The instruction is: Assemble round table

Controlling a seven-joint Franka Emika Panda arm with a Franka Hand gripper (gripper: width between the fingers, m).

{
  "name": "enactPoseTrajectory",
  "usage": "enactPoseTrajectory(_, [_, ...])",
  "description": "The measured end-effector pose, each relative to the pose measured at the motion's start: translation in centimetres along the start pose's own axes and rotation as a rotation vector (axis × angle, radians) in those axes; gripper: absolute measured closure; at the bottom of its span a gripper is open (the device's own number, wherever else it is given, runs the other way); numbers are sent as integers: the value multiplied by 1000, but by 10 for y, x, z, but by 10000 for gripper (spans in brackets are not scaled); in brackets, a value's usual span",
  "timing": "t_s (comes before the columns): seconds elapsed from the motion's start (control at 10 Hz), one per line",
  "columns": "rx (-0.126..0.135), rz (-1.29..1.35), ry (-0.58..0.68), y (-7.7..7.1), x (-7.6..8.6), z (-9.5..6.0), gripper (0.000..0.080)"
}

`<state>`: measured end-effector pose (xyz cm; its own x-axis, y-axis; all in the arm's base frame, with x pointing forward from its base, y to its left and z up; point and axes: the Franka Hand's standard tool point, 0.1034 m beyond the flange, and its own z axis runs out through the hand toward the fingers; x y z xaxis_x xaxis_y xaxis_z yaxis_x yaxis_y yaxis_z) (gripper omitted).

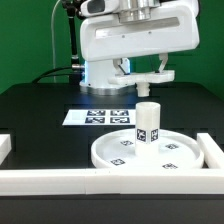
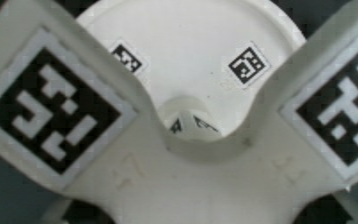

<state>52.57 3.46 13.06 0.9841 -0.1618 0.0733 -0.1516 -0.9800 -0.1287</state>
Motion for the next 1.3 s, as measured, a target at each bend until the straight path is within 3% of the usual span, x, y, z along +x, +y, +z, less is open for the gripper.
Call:
enactPoseTrajectory(0.3, [25, -198, -87, -1, 36, 11, 347])
enactPoseTrajectory(0.8, [12, -212, -45, -6, 38, 13, 347])
enactPoseTrajectory(1.3, [7, -226, -18, -1, 38, 10, 347])
